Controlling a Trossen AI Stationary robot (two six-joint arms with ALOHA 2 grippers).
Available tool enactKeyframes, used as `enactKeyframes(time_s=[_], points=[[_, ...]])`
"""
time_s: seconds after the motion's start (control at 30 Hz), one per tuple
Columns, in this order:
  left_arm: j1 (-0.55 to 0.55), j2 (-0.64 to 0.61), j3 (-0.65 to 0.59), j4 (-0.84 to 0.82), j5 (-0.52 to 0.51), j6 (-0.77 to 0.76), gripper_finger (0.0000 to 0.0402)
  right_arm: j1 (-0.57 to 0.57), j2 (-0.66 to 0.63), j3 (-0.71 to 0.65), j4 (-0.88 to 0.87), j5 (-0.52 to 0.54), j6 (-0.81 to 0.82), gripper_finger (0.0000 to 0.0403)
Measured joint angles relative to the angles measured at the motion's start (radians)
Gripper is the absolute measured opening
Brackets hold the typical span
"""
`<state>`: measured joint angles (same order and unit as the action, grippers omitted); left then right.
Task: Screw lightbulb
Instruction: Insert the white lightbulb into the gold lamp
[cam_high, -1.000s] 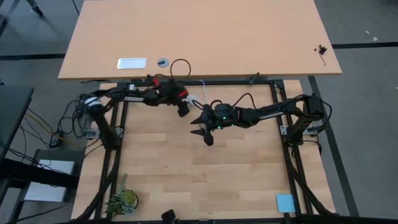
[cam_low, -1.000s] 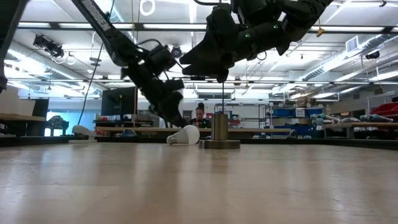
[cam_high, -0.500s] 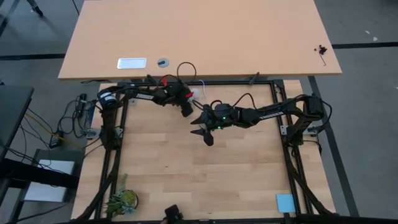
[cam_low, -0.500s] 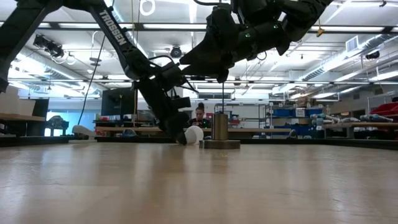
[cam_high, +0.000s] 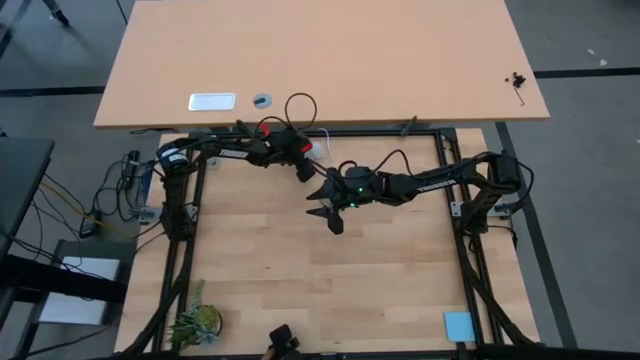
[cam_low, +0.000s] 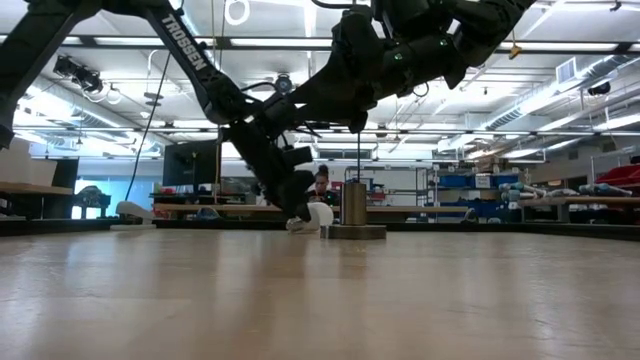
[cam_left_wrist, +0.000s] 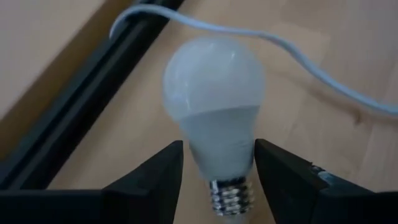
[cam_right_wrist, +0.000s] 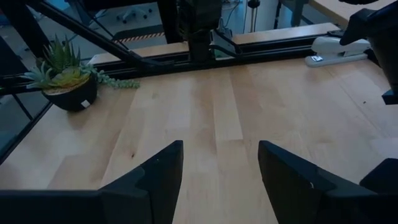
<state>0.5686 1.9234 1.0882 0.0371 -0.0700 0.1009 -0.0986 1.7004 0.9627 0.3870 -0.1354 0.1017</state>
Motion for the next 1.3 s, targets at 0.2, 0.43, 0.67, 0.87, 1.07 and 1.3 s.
enactKeyframes(time_s=[0.2,0.43,0.67,0.87,1.07,1.3], points=[[0.016,0.000,-0.001,0.000,0.001,0.001,0.0201,0.000,0.000,0.000,0.000,0.001,0.000,0.0215],[0.016,0.004,-0.001,0.000,0.033,0.050,0.0160,0.001,0.000,0.000,0.000,0.002,0.000,0.0215],[0.016,0.010,0.000,0.013,0.036,0.058,0.0101,0.001,0.000,0.000,0.001,0.004,0.000,0.0215],[0.016,-0.036,-0.003,-0.019,0.012,0.072,0.0085,0.001,-0.005,0.000,0.021,-0.020,0.000,0.0215],[0.016,-0.131,-0.003,-0.018,0.015,0.072,0.0048,0.001,-0.078,0.000,-0.004,-0.023,-0.024,0.0215],[0.024,-0.195,-0.001,-0.059,0.034,0.024,0.0006,-0.003,-0.216,0.000,-0.121,-0.011,-0.027,0.0215]])
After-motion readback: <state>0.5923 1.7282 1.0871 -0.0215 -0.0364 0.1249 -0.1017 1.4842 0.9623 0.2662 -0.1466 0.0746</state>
